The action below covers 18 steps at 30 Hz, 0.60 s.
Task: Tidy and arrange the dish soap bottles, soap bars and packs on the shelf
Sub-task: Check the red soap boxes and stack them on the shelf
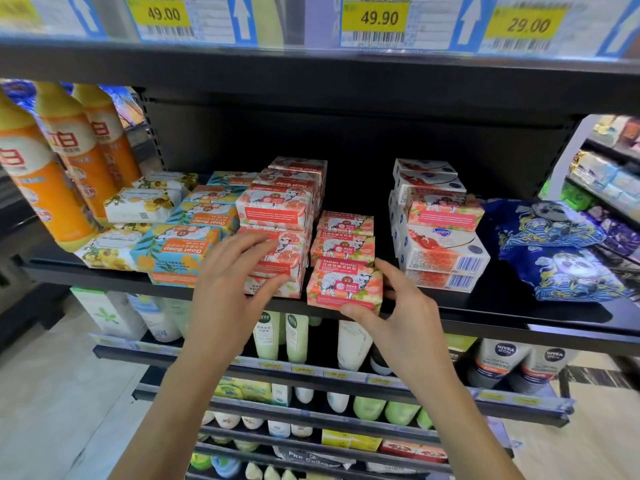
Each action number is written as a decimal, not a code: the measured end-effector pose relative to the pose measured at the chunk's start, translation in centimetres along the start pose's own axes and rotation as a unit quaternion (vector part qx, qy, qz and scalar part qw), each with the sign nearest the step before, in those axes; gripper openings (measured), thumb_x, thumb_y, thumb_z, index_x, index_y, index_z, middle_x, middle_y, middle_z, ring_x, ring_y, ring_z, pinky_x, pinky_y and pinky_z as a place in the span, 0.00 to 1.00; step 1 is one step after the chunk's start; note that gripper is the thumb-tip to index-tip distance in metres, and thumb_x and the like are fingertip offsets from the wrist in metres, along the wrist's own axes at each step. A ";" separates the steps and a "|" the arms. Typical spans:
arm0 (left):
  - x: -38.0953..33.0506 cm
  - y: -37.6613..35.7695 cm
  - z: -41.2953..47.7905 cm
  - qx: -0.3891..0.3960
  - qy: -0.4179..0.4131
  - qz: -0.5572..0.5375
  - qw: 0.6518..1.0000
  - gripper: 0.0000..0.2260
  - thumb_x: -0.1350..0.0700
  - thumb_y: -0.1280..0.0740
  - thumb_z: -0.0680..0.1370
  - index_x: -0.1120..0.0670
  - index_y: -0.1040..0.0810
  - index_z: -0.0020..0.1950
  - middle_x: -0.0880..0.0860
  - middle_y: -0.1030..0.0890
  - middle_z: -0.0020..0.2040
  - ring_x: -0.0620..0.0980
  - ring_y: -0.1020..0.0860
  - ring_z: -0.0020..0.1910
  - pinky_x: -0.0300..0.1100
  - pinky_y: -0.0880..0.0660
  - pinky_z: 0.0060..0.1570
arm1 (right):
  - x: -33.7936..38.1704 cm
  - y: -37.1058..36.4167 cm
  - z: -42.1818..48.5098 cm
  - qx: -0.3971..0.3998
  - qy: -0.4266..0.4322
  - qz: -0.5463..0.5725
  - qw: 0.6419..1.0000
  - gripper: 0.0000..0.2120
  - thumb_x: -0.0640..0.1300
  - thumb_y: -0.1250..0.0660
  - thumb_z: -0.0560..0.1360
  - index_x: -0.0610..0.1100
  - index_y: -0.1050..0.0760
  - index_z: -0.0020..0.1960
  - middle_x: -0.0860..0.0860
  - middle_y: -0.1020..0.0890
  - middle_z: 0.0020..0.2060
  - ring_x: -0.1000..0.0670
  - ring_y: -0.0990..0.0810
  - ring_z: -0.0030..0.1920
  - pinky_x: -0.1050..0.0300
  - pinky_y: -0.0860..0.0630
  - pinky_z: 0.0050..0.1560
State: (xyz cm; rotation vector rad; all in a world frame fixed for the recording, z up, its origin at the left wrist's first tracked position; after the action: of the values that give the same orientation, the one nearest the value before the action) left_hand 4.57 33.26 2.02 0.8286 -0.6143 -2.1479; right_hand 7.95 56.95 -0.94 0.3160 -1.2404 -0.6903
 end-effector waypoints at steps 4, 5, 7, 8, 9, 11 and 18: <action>-0.2 0.1 0.0 0.002 0.008 -0.028 1.000 0.21 0.49 0.27 0.76 0.56 0.20 0.67 0.51 0.21 0.67 0.52 0.27 0.70 0.32 0.45 0.75 | 0.1 -0.3 -0.2 -0.010 0.006 -0.010 1.000 0.43 0.55 0.20 0.69 0.54 0.36 0.79 0.59 0.20 0.65 0.56 0.23 0.65 0.61 0.27 0.64; -0.3 0.1 0.0 0.003 0.009 -0.035 0.999 0.21 0.49 0.28 0.76 0.57 0.20 0.67 0.51 0.21 0.66 0.51 0.27 0.69 0.31 0.45 0.74 | 0.0 -0.3 -0.4 -0.012 0.001 0.001 1.000 0.43 0.55 0.19 0.68 0.53 0.35 0.78 0.60 0.21 0.65 0.57 0.24 0.66 0.63 0.28 0.65; -0.5 0.2 0.1 0.003 0.007 -0.046 0.999 0.21 0.49 0.28 0.76 0.57 0.19 0.66 0.50 0.22 0.66 0.47 0.28 0.69 0.29 0.45 0.73 | -0.4 0.0 -1.0 -0.023 -0.007 0.023 0.999 0.41 0.53 0.19 0.68 0.53 0.32 0.77 0.61 0.22 0.65 0.59 0.24 0.66 0.59 0.28 0.69; -0.5 0.2 0.1 0.002 0.006 -0.049 0.999 0.21 0.49 0.28 0.76 0.56 0.19 0.66 0.49 0.22 0.66 0.45 0.30 0.69 0.29 0.46 0.73 | -0.7 0.1 -1.1 -0.032 -0.007 0.029 0.999 0.38 0.52 0.19 0.69 0.53 0.30 0.75 0.61 0.22 0.64 0.59 0.23 0.66 0.55 0.26 0.69; -0.5 0.2 0.1 0.000 0.006 -0.051 0.999 0.21 0.48 0.28 0.76 0.56 0.19 0.66 0.48 0.22 0.66 0.43 0.31 0.69 0.28 0.46 0.73 | -0.7 0.3 -1.2 -0.039 -0.006 0.031 0.999 0.35 0.50 0.20 0.70 0.53 0.29 0.74 0.61 0.21 0.64 0.59 0.22 0.65 0.52 0.24 0.68; -0.4 0.2 0.1 0.001 0.010 -0.052 0.999 0.21 0.48 0.29 0.76 0.56 0.19 0.67 0.48 0.22 0.67 0.41 0.32 0.69 0.29 0.46 0.74 | -0.5 0.3 -1.1 -0.049 0.007 0.023 0.999 0.31 0.49 0.21 0.71 0.53 0.26 0.72 0.59 0.20 0.65 0.57 0.22 0.65 0.49 0.23 0.67; -0.4 0.1 0.0 -0.001 0.012 -0.052 0.999 0.22 0.48 0.28 0.76 0.56 0.19 0.67 0.49 0.21 0.67 0.41 0.32 0.69 0.29 0.46 0.74 | 0.7 -0.4 0.8 -0.058 0.030 -0.092 0.994 0.27 0.49 0.25 0.76 0.52 0.26 0.73 0.54 0.22 0.69 0.49 0.20 0.63 0.48 0.23 0.66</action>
State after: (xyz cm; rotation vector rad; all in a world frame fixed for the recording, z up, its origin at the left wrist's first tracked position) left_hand 4.84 33.46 2.23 0.9014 -0.5691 -2.2286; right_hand 7.18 56.33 -0.44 0.3550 -1.1177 -0.9006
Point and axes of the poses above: each hand's wrist, its own z-axis towards the middle knuckle, its own y-axis out of the back of the hand, x = y × z, the point moved 8 cm from there along z, towards the middle knuckle
